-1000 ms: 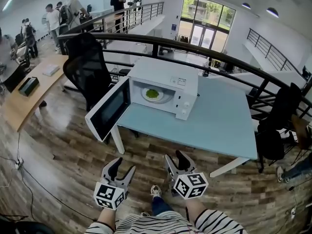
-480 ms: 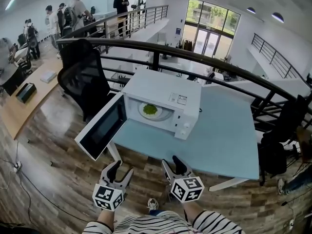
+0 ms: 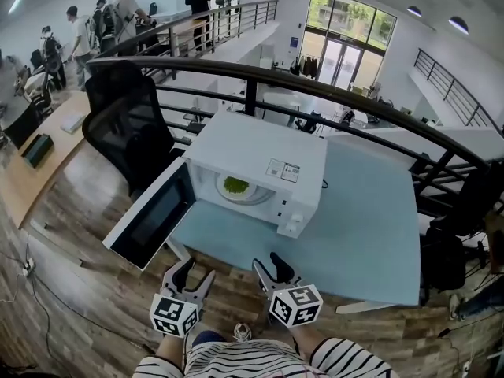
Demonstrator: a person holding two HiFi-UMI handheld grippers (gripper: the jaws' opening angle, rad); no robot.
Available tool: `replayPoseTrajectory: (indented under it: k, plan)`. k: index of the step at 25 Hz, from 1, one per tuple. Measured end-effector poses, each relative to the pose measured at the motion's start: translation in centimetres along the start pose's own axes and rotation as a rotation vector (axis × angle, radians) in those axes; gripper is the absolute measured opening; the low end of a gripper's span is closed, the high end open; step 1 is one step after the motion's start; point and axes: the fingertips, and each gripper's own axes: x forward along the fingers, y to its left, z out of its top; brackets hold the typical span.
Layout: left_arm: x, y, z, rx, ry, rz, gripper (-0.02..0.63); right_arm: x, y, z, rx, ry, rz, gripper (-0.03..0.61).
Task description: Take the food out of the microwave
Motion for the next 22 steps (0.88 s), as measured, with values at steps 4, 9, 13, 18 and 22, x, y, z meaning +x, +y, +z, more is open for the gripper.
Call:
replayPoseTrajectory:
  k: [4, 9, 13, 18, 22]
  plan:
    - [2.2, 1.2, -0.6, -0.010, 0.020, -0.003, 0.215, 1.8, -1.1, -0.3, 0.009, 0.014, -0.008, 0.207]
    - [5.4, 3.3, -0.5, -0.025, 0.026, -0.019, 0.215, 4.2, -2.6, -0.1, 0.017, 0.018, -0.042, 0.207]
    - [8.1, 5.4, -0.4, -0.019, 0.032, -0.055, 0.215, 6.5, -3.7, -0.1, 0.023, 0.008, -0.094, 0.207]
    - [11.1, 7.7, -0.5, -0.014, 0.043, -0.108, 0.215, 9.1, -4.9, 0.0, 0.052, -0.016, -0.164, 0.207]
    - [13.1, 9.5, -0.7, -0.026, 0.038, -0.145, 0.215, 10.9, -5.4, -0.4, 0.074, -0.024, -0.216, 0.207]
